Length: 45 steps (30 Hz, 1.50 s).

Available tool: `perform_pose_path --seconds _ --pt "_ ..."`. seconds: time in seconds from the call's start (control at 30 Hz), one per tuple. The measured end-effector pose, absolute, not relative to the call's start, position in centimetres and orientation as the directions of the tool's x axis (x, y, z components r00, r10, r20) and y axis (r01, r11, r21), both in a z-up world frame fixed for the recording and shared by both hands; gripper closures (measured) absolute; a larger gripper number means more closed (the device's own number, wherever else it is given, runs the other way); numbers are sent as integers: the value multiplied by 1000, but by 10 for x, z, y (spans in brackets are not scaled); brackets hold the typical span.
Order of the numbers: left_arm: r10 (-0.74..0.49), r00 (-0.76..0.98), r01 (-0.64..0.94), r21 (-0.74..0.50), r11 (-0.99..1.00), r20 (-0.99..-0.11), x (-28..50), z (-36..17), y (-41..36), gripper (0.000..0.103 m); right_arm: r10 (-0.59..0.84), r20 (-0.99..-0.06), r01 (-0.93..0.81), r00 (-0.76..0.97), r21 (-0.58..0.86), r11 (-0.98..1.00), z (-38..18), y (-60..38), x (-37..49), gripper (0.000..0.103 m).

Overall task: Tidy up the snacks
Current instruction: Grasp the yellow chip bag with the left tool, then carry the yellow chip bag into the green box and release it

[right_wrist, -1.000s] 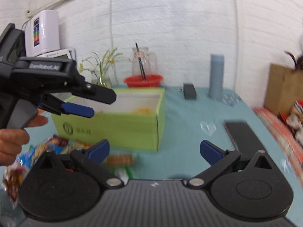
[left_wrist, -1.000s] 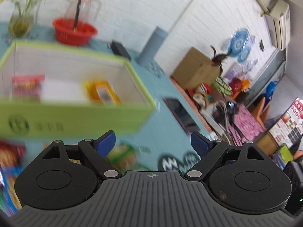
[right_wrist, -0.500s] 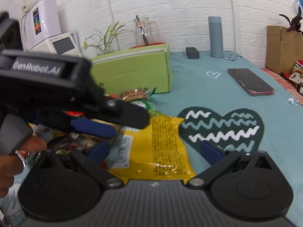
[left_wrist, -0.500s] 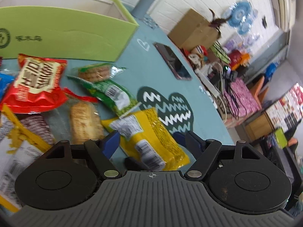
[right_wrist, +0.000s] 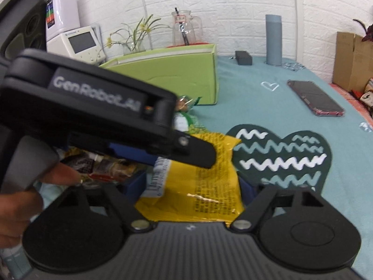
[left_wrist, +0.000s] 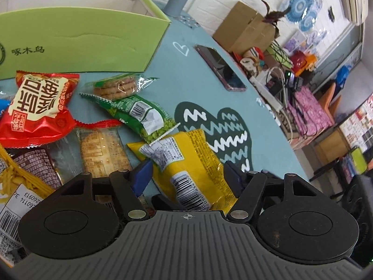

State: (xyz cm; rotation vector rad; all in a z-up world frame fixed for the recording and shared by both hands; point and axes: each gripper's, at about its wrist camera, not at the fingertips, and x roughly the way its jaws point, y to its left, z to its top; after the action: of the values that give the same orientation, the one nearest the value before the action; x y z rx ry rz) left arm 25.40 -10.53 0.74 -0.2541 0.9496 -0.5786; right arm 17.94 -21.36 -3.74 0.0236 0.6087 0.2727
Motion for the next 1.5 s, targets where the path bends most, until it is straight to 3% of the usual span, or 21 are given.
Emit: perform_pose_path --seconds 0.1,0.13,0.4,0.7,0.97,1.27,1.37,1.5 --pt "-583 438 377 -449 810 -685 250 7 -104 81 253 -558 -232 790 109 967 -35 -215 171 36" --pt "-601 425 381 -468 797 -677 249 9 -102 82 252 -557 -226 791 116 967 -33 -216 167 37" --pt "-687 431 424 -540 727 -585 250 54 -93 81 207 -472 -222 857 24 975 13 -212 144 37" --pt "-582 616 384 -442 810 -531 340 113 -48 78 304 -358 -340 883 -40 940 56 -180 257 37" --pt "-456 668 244 -406 881 -589 435 93 0 78 396 -424 -427 814 24 904 45 -136 380 38" --pt "-414 633 177 -398 900 -654 478 52 13 77 399 -523 -450 753 33 892 15 -114 443 38" --pt "-422 626 173 -411 895 -656 480 45 14 73 408 -538 -455 737 51 889 10 -115 446 36" --pt "-446 647 173 -451 876 -618 475 54 20 46 419 -510 -452 751 66 890 10 -123 439 18"
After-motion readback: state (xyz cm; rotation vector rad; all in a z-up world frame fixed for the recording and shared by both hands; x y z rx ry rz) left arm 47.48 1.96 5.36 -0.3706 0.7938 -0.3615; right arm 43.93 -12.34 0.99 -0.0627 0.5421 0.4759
